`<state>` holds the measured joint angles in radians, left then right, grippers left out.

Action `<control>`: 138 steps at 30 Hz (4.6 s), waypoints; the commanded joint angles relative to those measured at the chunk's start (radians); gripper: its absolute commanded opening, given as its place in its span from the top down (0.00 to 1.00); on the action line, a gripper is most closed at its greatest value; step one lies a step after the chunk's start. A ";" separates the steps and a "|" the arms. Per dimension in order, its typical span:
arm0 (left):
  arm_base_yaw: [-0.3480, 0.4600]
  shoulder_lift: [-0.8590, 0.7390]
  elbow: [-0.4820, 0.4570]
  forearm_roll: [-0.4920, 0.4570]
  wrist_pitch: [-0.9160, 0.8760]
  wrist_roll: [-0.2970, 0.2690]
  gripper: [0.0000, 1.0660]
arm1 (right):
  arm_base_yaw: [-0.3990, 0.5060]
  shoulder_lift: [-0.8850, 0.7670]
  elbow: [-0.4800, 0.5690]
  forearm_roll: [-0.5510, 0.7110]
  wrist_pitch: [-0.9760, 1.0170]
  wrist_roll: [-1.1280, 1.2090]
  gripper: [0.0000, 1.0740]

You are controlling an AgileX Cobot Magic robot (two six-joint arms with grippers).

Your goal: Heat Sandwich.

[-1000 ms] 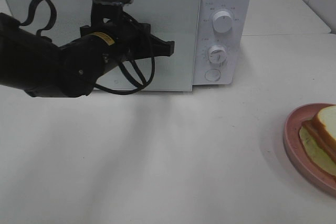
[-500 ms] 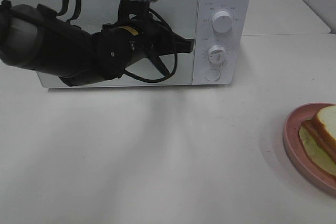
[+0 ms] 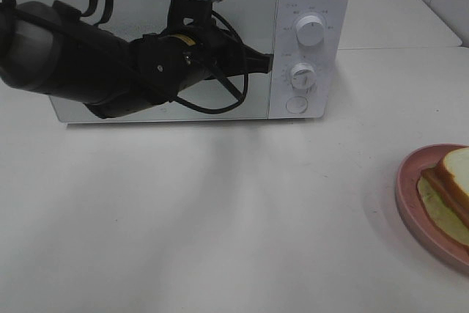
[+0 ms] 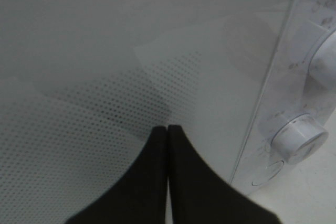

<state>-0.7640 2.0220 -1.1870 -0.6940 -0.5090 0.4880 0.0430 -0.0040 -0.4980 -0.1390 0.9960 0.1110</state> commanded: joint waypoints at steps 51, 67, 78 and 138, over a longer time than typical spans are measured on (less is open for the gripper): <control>0.179 -0.410 0.092 0.651 1.487 -0.453 0.08 | -0.006 -0.027 0.001 -0.003 0.000 -0.010 0.30; 0.633 -0.554 0.092 0.644 1.655 -0.452 0.08 | -0.006 -0.027 0.001 -0.003 0.000 -0.010 0.30; 0.822 -0.693 0.134 0.610 1.695 -0.461 0.08 | -0.006 -0.027 0.001 -0.003 0.000 -0.010 0.30; 0.823 -2.053 0.671 0.623 1.580 -0.422 0.08 | -0.006 -0.022 0.001 -0.003 0.000 -0.010 0.30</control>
<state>0.0550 -0.0040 -0.5170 -0.0680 1.0810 0.0690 0.0430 -0.0040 -0.4980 -0.1390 0.9960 0.1110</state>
